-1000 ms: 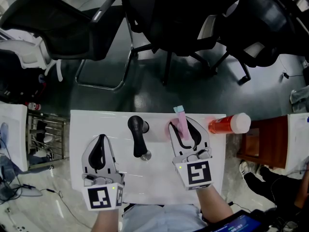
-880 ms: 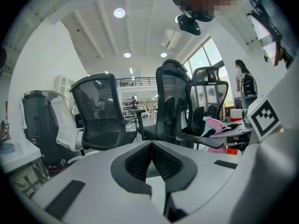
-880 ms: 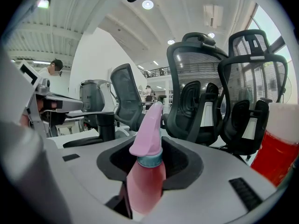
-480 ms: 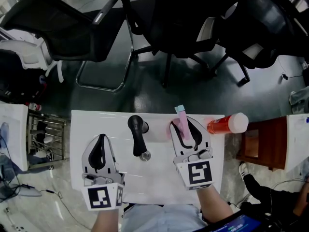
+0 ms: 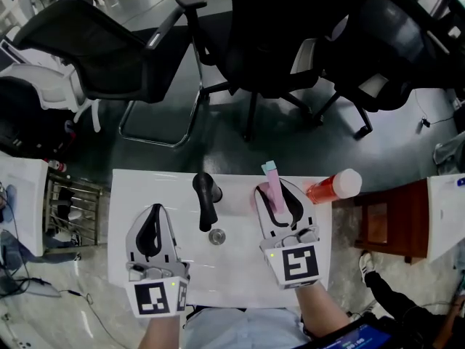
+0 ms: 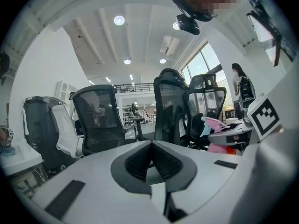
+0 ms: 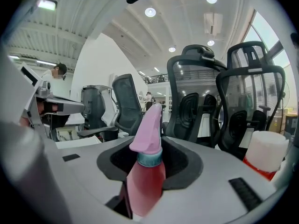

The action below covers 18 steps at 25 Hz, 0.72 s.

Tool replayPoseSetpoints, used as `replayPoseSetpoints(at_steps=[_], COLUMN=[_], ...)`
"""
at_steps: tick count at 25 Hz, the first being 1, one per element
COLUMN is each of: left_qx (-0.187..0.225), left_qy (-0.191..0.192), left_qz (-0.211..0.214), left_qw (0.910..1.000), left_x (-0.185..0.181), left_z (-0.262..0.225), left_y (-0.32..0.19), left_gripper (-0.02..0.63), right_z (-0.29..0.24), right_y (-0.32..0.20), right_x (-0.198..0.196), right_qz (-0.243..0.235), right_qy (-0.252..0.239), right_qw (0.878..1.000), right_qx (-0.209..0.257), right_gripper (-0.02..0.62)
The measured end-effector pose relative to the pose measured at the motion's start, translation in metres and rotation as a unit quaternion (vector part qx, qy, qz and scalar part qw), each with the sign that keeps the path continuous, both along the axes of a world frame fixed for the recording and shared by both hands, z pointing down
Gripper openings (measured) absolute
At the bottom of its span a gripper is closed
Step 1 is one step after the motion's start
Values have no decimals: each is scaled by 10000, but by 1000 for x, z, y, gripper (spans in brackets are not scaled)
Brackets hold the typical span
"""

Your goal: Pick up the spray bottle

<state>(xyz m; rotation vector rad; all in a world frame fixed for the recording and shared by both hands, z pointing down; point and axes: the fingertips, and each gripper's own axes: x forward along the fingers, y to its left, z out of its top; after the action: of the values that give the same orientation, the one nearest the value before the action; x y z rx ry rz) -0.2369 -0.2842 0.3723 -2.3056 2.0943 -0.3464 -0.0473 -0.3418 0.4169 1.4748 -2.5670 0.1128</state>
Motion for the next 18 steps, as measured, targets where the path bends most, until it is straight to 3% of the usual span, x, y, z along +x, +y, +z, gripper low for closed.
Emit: replayPoseSetpoints(at_steps=[18], left_qx=[673], left_qy=[-28], left_qz=[127], left_qw=[9976], left_x=[37], left_z=[-66], left_y=[29], left_gripper=[15], right_z=[-84], right_y=[42], right_x=[13], right_qz=[-218], right_qy=[-257], right_qw=[9973], right_qx=[658], right_gripper=[156])
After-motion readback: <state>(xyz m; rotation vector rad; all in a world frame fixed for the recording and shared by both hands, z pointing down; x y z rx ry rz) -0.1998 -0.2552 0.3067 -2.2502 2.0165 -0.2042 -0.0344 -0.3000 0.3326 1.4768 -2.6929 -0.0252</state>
